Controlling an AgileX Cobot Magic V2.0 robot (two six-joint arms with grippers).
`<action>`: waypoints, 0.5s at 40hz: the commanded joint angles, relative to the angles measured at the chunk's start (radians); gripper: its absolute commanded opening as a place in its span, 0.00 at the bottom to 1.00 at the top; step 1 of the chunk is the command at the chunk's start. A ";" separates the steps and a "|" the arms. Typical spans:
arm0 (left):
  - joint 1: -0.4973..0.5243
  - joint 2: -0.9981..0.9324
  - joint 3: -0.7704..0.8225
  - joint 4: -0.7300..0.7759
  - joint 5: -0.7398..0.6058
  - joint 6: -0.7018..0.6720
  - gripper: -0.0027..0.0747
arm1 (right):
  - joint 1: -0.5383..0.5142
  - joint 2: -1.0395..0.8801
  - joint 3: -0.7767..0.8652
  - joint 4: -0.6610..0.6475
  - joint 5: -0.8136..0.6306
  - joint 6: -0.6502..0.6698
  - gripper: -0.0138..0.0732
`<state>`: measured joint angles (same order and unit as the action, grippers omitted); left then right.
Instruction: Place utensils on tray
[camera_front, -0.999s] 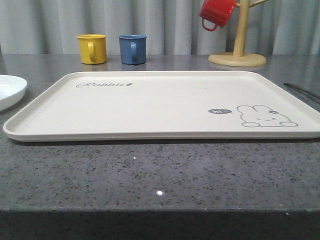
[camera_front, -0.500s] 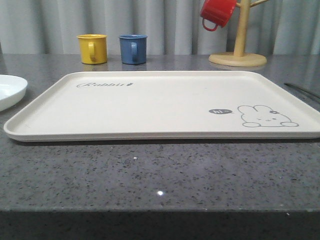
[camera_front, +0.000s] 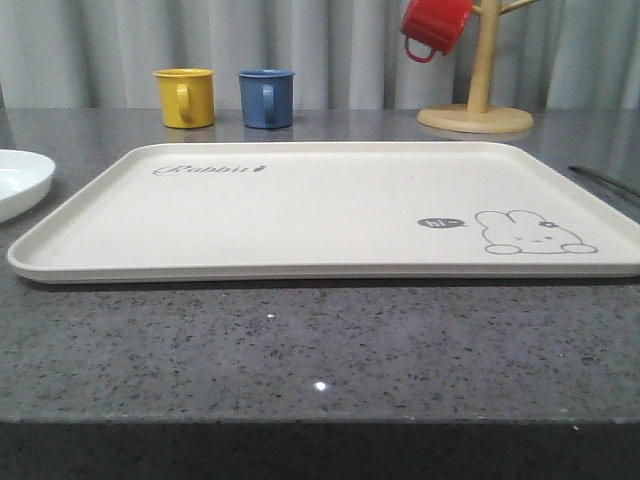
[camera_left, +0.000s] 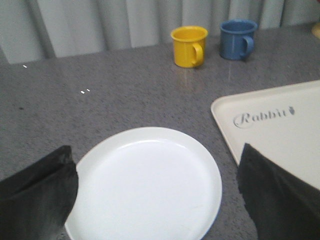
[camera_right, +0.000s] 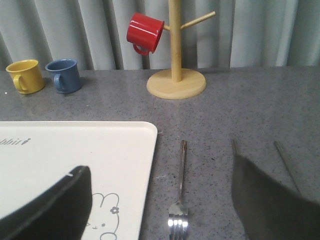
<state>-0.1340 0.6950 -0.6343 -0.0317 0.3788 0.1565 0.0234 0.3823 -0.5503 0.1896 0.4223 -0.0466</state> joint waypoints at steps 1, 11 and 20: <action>-0.048 0.112 -0.126 -0.014 0.054 -0.005 0.82 | -0.006 0.015 -0.033 0.007 -0.071 -0.006 0.85; -0.102 0.423 -0.388 0.044 0.438 -0.005 0.82 | -0.006 0.015 -0.033 0.007 -0.071 -0.006 0.85; -0.102 0.684 -0.537 0.062 0.562 -0.005 0.75 | -0.006 0.015 -0.033 0.007 -0.071 -0.006 0.85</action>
<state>-0.2276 1.3368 -1.1102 0.0258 0.9360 0.1565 0.0234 0.3823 -0.5503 0.1896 0.4239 -0.0466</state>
